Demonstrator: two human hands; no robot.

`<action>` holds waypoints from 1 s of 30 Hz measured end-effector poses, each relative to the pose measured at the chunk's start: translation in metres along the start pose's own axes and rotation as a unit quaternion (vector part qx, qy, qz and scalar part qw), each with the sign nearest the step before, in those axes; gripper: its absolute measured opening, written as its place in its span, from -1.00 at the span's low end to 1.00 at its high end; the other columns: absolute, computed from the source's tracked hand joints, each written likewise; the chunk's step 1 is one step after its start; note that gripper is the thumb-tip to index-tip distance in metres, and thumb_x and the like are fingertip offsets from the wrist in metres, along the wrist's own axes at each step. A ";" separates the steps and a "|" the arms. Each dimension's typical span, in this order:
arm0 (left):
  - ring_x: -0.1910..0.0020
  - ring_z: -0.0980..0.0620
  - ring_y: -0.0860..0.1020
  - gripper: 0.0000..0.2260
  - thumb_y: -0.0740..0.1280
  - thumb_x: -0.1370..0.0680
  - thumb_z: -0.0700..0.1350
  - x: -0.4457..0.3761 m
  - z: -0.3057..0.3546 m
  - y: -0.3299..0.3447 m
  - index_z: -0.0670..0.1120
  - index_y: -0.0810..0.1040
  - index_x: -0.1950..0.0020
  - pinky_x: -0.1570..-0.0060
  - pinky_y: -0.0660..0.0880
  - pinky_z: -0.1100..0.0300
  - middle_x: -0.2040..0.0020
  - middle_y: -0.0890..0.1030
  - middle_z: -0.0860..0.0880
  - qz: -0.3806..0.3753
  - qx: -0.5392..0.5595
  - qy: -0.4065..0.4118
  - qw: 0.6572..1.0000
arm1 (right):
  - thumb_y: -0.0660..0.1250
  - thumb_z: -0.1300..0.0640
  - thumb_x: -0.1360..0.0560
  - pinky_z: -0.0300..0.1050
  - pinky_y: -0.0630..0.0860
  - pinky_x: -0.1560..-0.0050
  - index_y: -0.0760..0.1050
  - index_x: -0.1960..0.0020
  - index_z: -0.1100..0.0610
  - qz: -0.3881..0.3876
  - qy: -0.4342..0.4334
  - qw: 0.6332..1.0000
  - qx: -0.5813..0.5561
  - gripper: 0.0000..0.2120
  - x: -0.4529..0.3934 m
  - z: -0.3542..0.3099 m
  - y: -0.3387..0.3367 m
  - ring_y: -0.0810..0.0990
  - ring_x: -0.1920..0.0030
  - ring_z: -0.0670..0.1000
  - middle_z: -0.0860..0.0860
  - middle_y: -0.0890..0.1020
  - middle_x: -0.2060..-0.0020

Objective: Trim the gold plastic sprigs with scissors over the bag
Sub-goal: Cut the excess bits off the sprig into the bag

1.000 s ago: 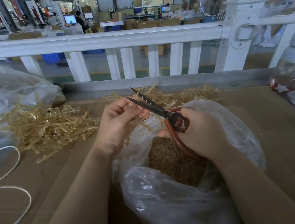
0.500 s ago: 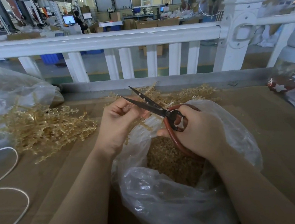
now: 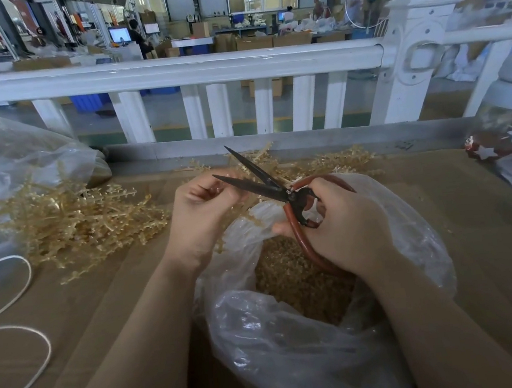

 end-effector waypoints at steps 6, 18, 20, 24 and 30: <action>0.22 0.02 0.56 -0.92 0.41 -0.40 -0.24 0.000 -0.003 0.009 -0.11 0.68 0.18 0.10 0.51 0.22 0.28 0.64 -0.04 -0.031 0.012 -0.023 0.999 | 0.12 -0.62 -0.30 -0.46 0.30 0.33 0.48 0.04 -0.09 0.005 0.000 1.000 0.009 -0.36 0.000 0.002 0.002 0.38 0.29 -0.36 -0.28 0.49 0.25; 0.22 -0.03 0.48 -0.95 0.37 -0.51 -0.26 0.001 -0.010 0.011 -0.20 0.63 0.09 0.06 0.47 0.18 0.26 0.57 -0.10 -0.035 0.050 -0.054 0.997 | 0.02 -0.64 -0.33 -0.37 0.44 0.32 0.59 0.02 -0.03 0.034 -0.009 0.999 -0.023 -0.24 0.001 0.001 0.002 0.45 0.36 -0.21 -0.26 0.53 0.28; 0.23 -0.01 0.48 -0.93 0.35 -0.53 -0.27 0.000 -0.010 0.010 -0.19 0.63 0.09 0.08 0.46 0.21 0.27 0.57 -0.07 -0.041 0.044 -0.053 0.997 | 0.02 -0.64 -0.33 -0.39 0.43 0.31 0.59 0.02 -0.03 0.033 -0.009 0.999 -0.022 -0.24 0.001 0.001 0.002 0.46 0.34 -0.20 -0.26 0.55 0.27; 0.23 0.01 0.50 -0.95 0.40 -0.50 -0.19 0.000 -0.010 0.009 -0.14 0.66 0.10 0.09 0.48 0.23 0.27 0.59 -0.06 -0.049 0.032 -0.048 0.997 | 0.07 -0.63 -0.33 -0.40 0.43 0.28 0.60 -0.02 -0.05 0.031 -0.009 0.999 -0.025 -0.27 0.002 0.001 0.003 0.46 0.31 -0.22 -0.30 0.51 0.24; 0.23 0.01 0.51 -0.95 0.42 -0.49 -0.15 0.000 -0.009 0.009 -0.08 0.68 0.12 0.10 0.48 0.25 0.27 0.58 -0.09 -0.055 0.026 -0.041 0.997 | 0.05 -0.66 -0.30 -0.41 0.45 0.24 0.60 -0.05 -0.07 0.016 -0.003 0.999 -0.039 -0.23 0.002 0.002 0.005 0.50 0.27 -0.22 -0.29 0.58 0.20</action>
Point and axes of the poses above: each hand's wrist, its own x-axis away from the middle knuckle, its own y-axis out of the palm, z = x × y, the point moved 3 cm from there along -x, towards the middle knuckle
